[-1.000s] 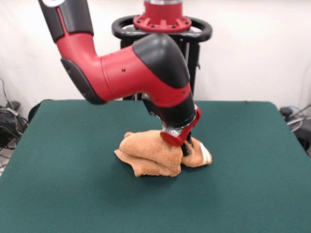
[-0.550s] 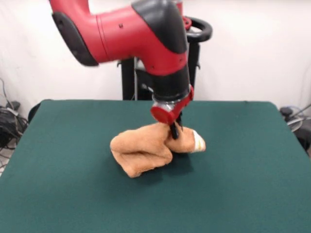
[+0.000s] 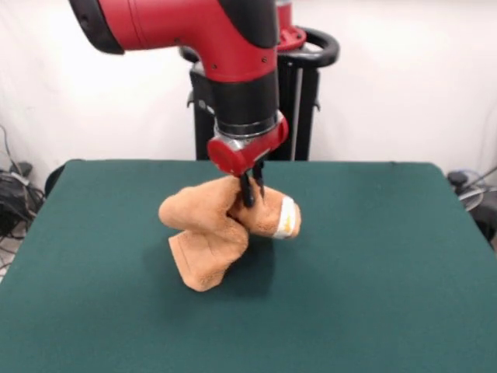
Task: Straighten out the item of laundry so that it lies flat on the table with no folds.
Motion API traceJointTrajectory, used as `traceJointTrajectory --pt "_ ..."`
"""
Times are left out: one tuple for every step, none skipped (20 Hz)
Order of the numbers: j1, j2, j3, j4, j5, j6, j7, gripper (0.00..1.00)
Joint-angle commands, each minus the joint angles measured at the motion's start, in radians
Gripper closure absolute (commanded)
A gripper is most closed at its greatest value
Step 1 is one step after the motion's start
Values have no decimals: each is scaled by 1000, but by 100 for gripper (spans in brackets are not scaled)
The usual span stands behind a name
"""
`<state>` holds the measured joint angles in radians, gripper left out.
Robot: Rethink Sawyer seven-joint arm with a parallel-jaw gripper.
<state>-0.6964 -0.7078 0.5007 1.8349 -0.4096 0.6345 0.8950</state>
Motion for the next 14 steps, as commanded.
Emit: traceJointTrajectory --pt "63 -18 -155 -59 115 -123 450 100" --pt "69 -16 -165 -65 124 -128 452 100" --pt "68 -8 -167 -77 134 -123 445 100" --pt "72 -8 -169 -87 139 -110 439 100" --pt "77 -9 -172 -96 144 -97 433 100" --pt "81 -9 -175 -105 148 -83 426 100" --pt "76 -7 -166 -113 151 -75 408 100" --pt "92 -14 -184 -120 155 -39 424 100" --pt "121 -50 -215 -134 137 -44 453 100" --pt "109 -40 -201 -115 164 -42 457 100" --pt "114 -28 -205 -122 167 -53 463 100" --pt "119 -16 -209 -129 170 -63 469 100" --pt "114 12 -200 -126 172 -102 463 100" --pt "121 19 -205 -130 178 -110 467 100"
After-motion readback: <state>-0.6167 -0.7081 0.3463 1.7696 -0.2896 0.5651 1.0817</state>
